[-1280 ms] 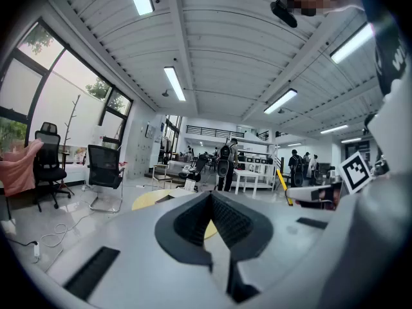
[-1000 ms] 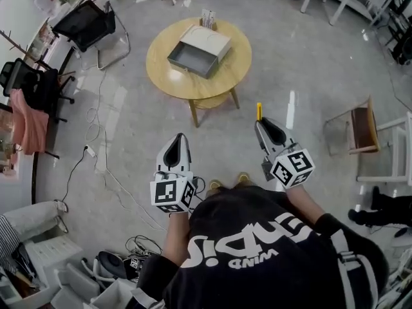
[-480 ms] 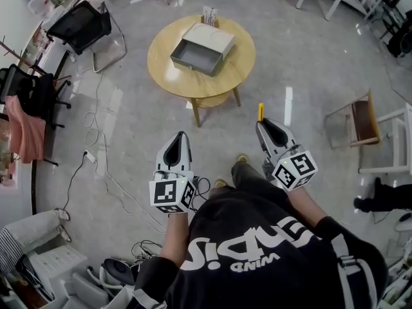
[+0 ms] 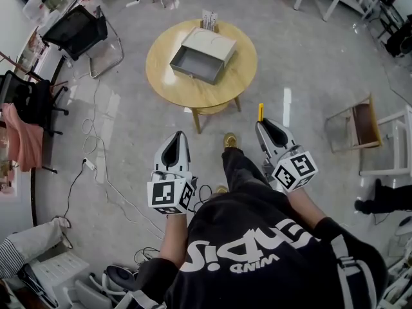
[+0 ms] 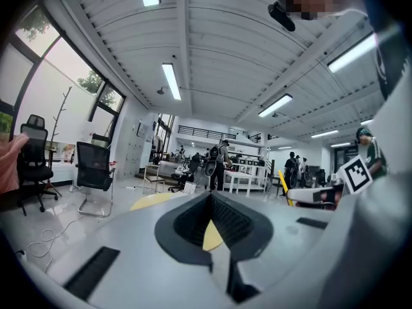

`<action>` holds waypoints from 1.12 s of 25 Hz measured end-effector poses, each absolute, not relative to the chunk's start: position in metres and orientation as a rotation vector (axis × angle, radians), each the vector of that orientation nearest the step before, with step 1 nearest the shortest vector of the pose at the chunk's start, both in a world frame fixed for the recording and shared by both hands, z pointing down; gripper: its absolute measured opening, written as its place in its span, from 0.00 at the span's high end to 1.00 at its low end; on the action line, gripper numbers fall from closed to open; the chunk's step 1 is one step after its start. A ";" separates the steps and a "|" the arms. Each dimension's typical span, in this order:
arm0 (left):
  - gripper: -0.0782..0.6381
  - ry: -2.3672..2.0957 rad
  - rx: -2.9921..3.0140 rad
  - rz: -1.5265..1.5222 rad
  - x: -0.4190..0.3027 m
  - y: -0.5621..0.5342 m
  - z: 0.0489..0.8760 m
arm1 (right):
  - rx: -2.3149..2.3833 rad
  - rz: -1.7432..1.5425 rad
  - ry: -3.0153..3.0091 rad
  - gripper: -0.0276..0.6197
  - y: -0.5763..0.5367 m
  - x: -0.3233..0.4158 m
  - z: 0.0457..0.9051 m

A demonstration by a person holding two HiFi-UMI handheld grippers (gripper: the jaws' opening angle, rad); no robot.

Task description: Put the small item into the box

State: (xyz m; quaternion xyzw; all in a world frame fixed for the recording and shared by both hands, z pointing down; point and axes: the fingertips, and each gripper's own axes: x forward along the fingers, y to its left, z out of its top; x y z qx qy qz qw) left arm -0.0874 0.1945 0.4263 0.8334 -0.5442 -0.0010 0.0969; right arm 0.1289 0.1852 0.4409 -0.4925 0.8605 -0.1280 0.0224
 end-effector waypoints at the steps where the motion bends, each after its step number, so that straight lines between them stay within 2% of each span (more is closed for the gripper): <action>1: 0.88 -1.611 2.470 -0.005 -0.088 0.188 0.426 | -1.522 -0.394 2.665 0.87 0.178 0.128 0.441; 28: 0.88 -1.679 2.443 0.026 -0.088 -0.058 0.398 | -1.336 -0.404 2.797 0.87 -0.085 0.112 0.424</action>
